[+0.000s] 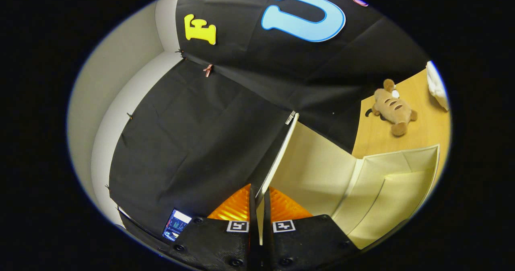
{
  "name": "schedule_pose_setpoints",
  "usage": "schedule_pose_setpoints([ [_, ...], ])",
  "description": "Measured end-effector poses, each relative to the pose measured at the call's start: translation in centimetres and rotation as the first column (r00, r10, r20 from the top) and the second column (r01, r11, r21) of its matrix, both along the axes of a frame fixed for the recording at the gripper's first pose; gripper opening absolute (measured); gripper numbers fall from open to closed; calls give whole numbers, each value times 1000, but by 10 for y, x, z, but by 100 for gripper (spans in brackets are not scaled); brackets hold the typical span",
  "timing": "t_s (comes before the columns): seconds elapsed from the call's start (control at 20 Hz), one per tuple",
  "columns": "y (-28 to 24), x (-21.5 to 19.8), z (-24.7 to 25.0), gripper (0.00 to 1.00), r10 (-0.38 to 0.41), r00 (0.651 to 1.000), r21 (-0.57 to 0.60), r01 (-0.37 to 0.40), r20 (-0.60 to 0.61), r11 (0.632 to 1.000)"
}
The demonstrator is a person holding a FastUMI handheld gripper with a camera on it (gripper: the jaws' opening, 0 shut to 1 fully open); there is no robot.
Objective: Open the storage box then place both shoes into the box .Put the left shoe in first, then the right shoe, with the right side of both shoes facing outward in a uniform manner.
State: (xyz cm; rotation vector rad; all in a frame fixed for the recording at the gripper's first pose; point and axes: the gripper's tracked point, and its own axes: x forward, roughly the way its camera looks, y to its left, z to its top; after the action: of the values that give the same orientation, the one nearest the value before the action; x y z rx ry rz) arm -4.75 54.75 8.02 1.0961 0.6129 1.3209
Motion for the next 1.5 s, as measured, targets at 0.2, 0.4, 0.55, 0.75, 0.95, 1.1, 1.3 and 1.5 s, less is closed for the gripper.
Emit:
schedule_pose_setpoints([
  [0.2, 25, -10, 0, 13, 14, 999, -20, -13, 31, 1000],
  [0.4, 35, -12, -3, 26, 21, 999, -34, -20, 50, 999],
  [0.55, 35, -14, -1, 47, 38, 998, -27, -37, 43, 999],
  [0.75, 30, -14, -9, 72, 30, 996, -54, -26, 80, 998],
  [0.95, 17, -14, -17, 96, 3, 991, -92, 10, 135, 996],
  [1.1, -7, -11, -18, 96, -50, 981, -113, 72, 189, 991],
  [1.3, -58, -1, -26, 96, -150, 939, -173, 211, 308, 962],
  [1.5, -129, 11, -44, 96, -244, 871, -239, 369, 426, 898],
])
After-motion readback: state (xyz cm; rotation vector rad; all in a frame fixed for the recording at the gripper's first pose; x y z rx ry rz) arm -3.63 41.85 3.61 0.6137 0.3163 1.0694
